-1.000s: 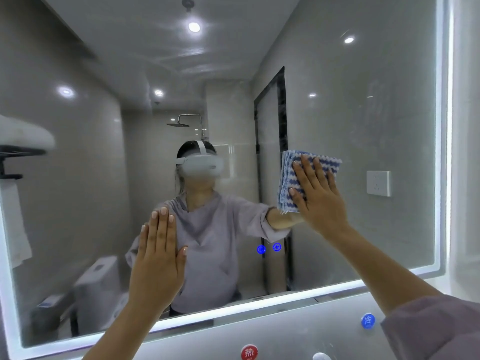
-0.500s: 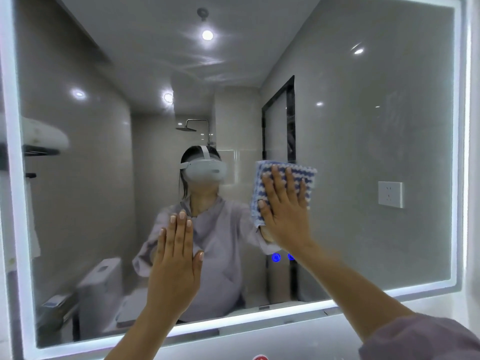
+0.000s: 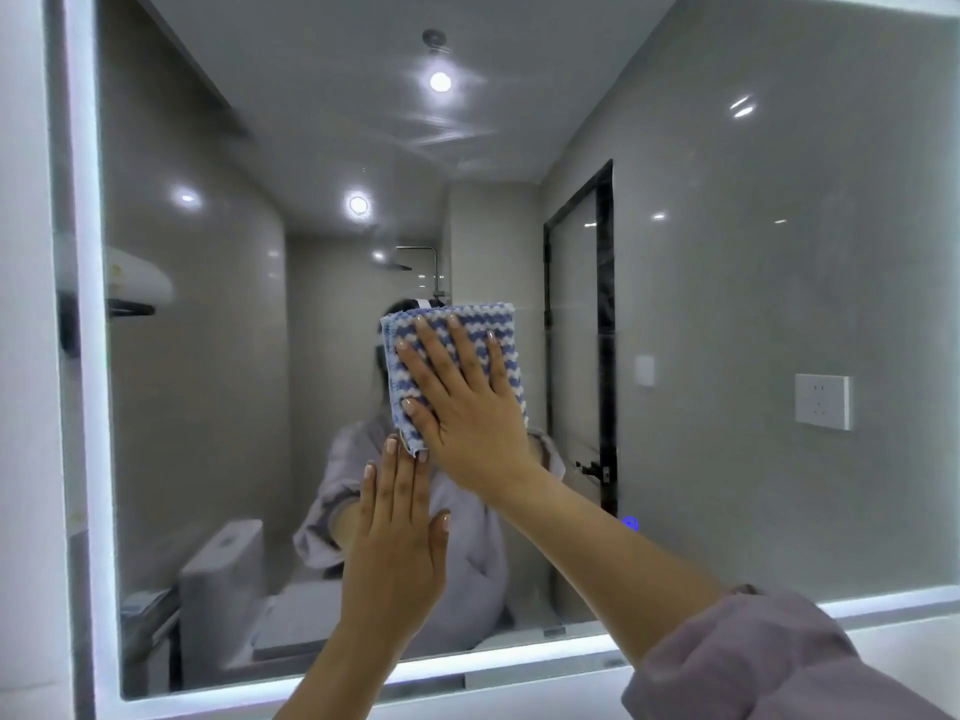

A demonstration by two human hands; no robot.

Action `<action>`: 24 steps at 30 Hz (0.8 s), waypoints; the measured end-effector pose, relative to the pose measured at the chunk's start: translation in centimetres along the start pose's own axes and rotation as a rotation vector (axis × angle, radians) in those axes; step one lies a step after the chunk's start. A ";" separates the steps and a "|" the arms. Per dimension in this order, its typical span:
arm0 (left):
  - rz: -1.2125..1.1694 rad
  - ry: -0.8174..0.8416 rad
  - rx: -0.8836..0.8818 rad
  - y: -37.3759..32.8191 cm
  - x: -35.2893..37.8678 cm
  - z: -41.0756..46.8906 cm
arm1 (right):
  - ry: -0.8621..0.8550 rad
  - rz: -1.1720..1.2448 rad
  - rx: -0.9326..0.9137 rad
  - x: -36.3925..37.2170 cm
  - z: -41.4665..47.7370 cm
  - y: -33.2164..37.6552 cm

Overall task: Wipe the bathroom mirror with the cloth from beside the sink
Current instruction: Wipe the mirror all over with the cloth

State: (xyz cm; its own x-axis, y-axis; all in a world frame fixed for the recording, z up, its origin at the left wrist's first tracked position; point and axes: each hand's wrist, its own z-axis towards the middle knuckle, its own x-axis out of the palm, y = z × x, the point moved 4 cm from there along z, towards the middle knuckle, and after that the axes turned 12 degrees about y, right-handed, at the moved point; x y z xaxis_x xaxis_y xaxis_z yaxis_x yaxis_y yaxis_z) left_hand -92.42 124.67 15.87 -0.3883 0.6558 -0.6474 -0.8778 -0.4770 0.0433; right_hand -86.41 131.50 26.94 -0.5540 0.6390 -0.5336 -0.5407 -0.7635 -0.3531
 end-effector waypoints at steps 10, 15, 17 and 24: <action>-0.052 -0.063 0.062 0.4 0.3 0.1 | -0.050 -0.046 -0.096 -0.8 0.3 -3.0; -0.070 -0.064 0.084 0.8 0.9 0.2 | -0.110 -0.071 -0.024 -0.8 -0.1 -8.3; -0.075 -0.064 0.086 0.8 1.0 0.2 | -0.122 -0.051 0.074 -0.8 -0.8 -11.7; -0.065 -0.050 0.064 0.4 -0.2 -0.3 | -0.085 0.081 0.396 -0.9 -3.4 -17.4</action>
State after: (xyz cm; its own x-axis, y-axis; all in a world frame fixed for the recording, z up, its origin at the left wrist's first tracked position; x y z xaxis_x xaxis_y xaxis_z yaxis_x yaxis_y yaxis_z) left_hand -92.58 124.17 15.79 -0.3419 0.7134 -0.6117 -0.9173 -0.3948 0.0522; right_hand -74.35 143.95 30.95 -0.6457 0.5966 -0.4765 -0.6860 -0.7273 0.0191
